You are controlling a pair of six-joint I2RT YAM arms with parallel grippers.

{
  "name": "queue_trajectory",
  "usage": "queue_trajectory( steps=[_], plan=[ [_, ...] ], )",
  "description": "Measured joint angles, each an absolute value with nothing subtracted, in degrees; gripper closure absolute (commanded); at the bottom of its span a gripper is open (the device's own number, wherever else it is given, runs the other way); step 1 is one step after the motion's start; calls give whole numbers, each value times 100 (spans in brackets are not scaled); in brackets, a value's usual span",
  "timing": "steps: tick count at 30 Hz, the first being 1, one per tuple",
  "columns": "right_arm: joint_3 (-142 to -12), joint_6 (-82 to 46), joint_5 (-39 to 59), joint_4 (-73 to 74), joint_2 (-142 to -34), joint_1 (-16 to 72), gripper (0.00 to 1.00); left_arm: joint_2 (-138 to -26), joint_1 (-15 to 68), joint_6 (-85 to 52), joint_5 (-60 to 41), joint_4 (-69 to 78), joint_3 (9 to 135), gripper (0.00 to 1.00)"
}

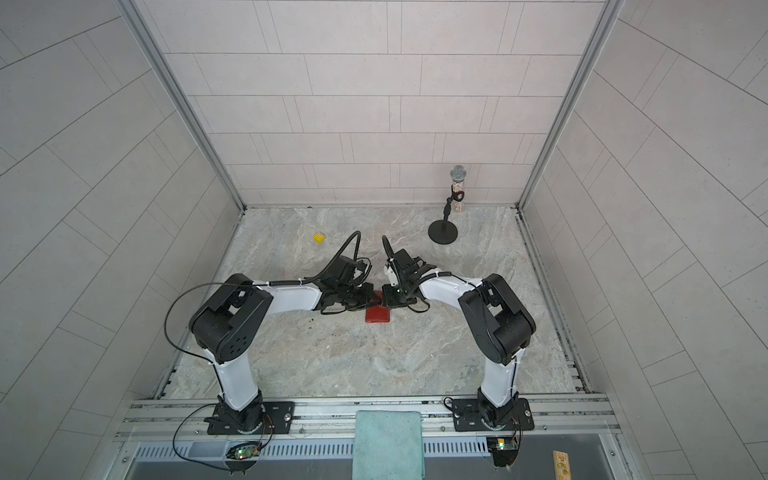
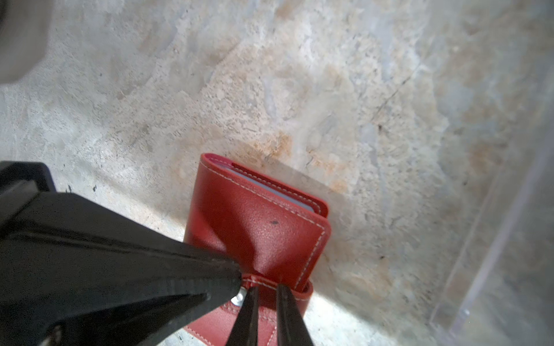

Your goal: Put the credit cards into the card holder

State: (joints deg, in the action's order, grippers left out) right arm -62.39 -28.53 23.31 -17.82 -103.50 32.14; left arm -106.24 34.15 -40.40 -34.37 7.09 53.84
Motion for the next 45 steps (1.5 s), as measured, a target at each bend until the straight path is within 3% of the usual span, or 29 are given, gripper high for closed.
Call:
queue_trajectory(
  steps=[26, 45],
  plan=[
    [-6418, -2779, 2167, -1975, -10481, 3267, 84, -10628, 3417, -3734, -3444, 1004, 5212, 100],
    [-6429, -2768, 1881, -1975, -10503, 3376, 85, -10530, 3603, -3055, -2923, 1079, 5059, 100]
  ],
)
